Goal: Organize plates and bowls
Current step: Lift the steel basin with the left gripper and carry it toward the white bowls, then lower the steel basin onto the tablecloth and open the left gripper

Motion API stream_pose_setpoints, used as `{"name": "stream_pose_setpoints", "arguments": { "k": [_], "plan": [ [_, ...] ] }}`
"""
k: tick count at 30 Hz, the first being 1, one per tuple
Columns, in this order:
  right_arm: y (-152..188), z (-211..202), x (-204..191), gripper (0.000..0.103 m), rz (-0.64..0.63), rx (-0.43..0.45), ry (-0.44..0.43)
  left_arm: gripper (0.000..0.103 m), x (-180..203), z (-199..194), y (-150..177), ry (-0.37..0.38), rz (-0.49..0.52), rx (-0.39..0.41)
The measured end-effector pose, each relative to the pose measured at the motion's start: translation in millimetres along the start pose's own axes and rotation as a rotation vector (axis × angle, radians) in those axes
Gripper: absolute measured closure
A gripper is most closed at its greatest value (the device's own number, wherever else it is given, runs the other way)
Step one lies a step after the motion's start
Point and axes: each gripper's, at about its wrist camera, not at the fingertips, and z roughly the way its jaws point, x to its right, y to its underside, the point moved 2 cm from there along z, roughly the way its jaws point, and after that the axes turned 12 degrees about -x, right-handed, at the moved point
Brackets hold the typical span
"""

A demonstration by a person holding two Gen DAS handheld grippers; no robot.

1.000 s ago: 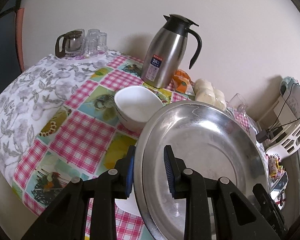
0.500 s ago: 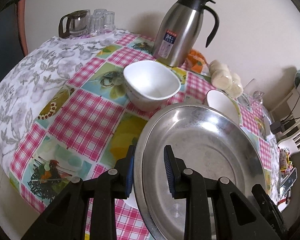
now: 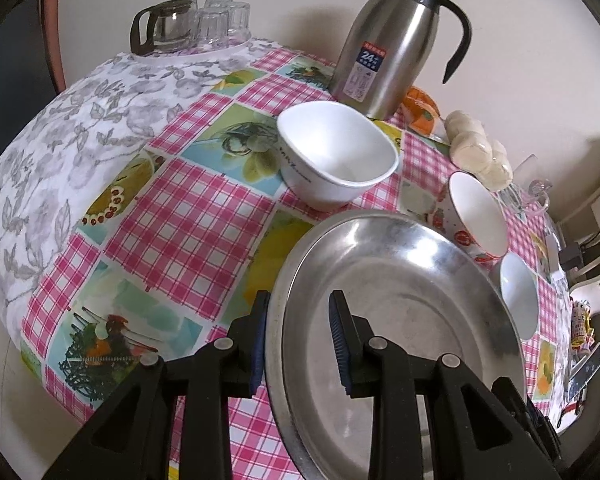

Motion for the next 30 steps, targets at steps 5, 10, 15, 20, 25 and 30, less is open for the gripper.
{"name": "stream_pose_setpoints", "arguments": {
  "k": [5,10,15,20,25,30],
  "plan": [
    [0,6,-6,0.074,-0.024,-0.01,0.019,0.073,-4,5,-2,-0.008,-0.013,-0.012],
    [1,20,-6,0.074,-0.012,-0.062,0.031,0.073,-11,17,-1,0.005,-0.049,-0.049],
    [3,27,-7,0.074,-0.015,-0.093,0.043,0.073,-16,29,1,0.009,-0.079,-0.084],
    [4,32,-7,0.074,-0.006,-0.115,0.04,0.073,-14,31,0,0.018,-0.073,-0.091],
    [5,34,-8,0.074,-0.01,-0.122,0.042,0.073,-15,29,-1,0.021,-0.083,-0.089],
    [5,34,-12,0.074,-0.018,-0.128,0.039,0.073,-17,21,-3,0.017,-0.089,-0.065]
  ]
}}
